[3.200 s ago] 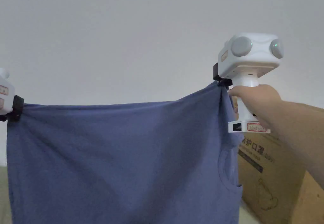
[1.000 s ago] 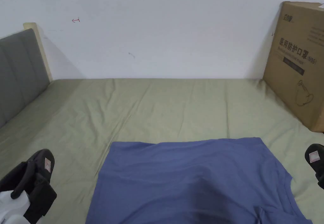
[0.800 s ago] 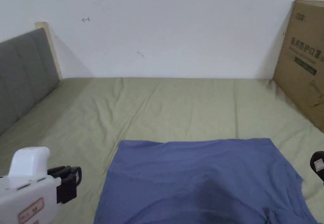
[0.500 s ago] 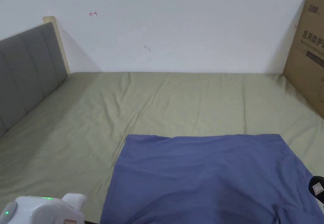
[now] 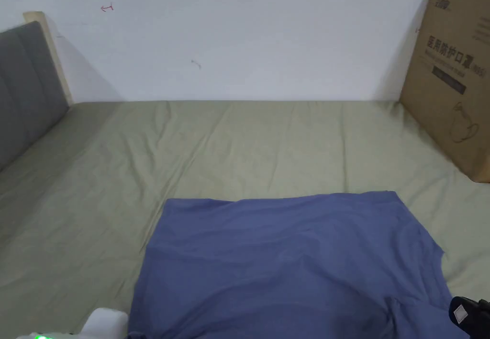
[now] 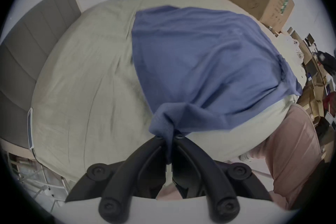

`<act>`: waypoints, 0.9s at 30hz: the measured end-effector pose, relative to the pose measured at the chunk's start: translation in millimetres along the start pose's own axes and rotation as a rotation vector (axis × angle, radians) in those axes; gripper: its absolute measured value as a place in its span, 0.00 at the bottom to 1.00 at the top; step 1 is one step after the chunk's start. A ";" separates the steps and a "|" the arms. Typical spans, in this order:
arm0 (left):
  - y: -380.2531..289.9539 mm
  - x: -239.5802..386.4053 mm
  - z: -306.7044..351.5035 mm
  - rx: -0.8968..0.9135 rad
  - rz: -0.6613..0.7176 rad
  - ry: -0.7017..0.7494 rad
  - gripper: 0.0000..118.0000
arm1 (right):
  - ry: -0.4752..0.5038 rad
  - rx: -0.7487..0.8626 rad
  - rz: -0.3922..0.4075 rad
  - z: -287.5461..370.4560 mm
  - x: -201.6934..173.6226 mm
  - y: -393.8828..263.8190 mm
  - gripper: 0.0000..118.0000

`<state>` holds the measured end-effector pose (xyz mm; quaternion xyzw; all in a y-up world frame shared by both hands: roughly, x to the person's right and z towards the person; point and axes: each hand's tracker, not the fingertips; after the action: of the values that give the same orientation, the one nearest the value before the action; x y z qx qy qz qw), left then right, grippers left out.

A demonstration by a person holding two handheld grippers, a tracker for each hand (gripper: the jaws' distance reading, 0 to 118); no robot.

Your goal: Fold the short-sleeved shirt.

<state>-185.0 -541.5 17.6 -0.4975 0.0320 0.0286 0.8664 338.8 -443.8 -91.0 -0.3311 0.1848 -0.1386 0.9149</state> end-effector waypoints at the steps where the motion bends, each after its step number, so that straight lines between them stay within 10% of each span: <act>1: -1.8 1.9 4.1 0.016 -0.003 -0.015 0.02 | -0.014 -0.010 -0.026 -1.1 9.9 0.7 0.02; 5: -7.2 5.4 23.6 0.089 0.054 -0.038 0.02 | -0.121 -0.157 -0.074 -17.8 53.5 -0.4 0.11; 7: -7.7 7.1 31.5 0.141 0.078 -0.052 0.02 | -0.140 -0.246 -0.082 -32.6 80.0 -7.7 0.69; 8: -9.6 6.5 35.5 0.175 0.089 -0.055 0.02 | -0.136 -0.290 -0.092 -41.1 88.9 -12.0 0.81; 17: -10.9 9.7 36.9 0.154 0.159 -0.056 0.02 | -0.327 -0.598 -0.013 -100.3 116.1 -50.0 0.75; 20: -12.0 11.6 35.2 0.125 0.146 -0.034 0.02 | -0.288 -0.575 0.043 -89.7 103.1 -47.5 0.12; 27: -14.4 14.3 37.6 0.128 0.136 -0.046 0.02 | -0.218 -0.510 0.009 -70.4 99.9 -44.2 0.08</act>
<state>-168.5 -516.0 47.7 -0.4370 0.0477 0.0968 0.8930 392.0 -553.2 -136.7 -0.5628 0.1153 -0.0473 0.8172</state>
